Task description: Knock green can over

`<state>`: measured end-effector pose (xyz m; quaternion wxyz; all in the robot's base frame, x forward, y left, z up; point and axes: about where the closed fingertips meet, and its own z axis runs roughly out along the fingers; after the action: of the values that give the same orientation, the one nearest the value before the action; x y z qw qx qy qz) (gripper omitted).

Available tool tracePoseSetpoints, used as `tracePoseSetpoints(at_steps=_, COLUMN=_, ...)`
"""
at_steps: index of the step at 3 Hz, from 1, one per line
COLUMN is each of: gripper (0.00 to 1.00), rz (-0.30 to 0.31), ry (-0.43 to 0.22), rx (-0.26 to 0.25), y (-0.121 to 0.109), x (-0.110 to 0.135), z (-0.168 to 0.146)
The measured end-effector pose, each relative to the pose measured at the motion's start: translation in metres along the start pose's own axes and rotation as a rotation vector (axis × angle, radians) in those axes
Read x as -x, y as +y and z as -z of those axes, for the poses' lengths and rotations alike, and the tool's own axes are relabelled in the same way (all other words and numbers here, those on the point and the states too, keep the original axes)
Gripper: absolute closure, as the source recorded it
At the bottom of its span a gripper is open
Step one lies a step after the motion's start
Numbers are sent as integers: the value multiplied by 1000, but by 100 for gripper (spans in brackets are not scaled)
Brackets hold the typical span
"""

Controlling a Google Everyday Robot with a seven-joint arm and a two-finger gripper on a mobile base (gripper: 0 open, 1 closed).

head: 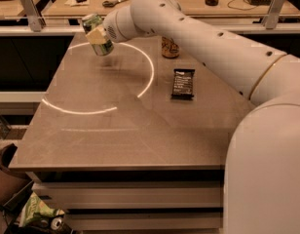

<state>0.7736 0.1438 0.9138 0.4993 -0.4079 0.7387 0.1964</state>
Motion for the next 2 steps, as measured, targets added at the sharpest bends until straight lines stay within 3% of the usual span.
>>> tracePoseSetpoints(at_steps=2, gripper=100, rz=54, ry=270, rx=-18, y=8, x=-6, z=32)
